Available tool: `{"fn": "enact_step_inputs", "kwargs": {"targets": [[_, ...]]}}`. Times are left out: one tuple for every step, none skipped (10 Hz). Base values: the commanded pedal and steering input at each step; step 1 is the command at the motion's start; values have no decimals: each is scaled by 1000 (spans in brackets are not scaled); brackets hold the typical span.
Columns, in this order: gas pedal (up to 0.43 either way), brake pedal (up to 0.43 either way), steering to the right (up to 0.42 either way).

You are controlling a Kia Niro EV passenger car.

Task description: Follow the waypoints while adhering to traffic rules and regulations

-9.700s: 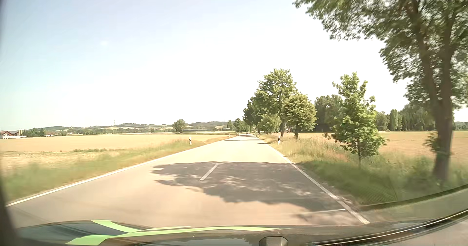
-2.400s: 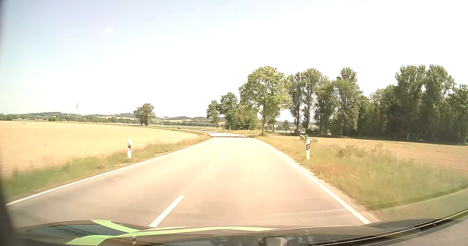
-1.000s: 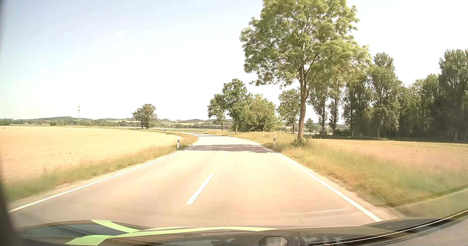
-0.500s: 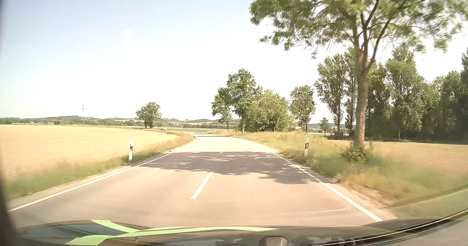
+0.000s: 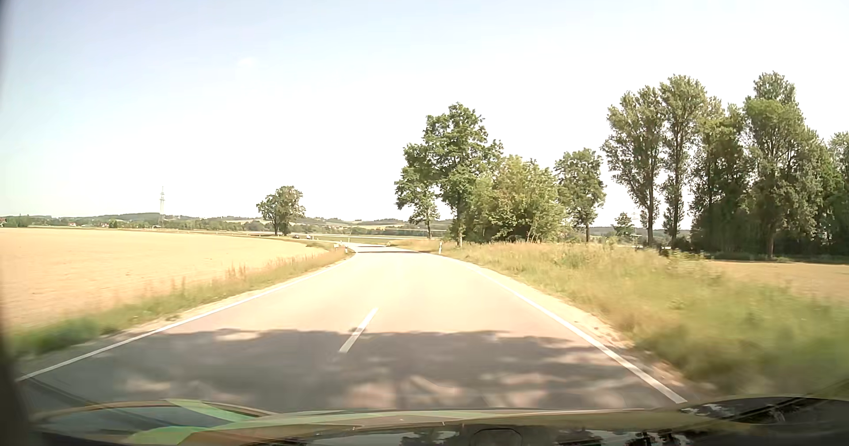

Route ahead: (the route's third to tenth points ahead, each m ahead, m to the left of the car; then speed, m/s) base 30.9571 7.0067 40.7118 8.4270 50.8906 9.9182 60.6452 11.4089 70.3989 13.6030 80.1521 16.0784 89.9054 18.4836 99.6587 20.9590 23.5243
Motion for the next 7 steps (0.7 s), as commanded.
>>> {"fn": "enact_step_inputs", "kwargs": {"targets": [[0, 0, -24], [0, 0, -24], [0, 0, -24], [39, 0, -24], [59, 0, -24], [67, 0, -24], [79, 0, -24]]}}
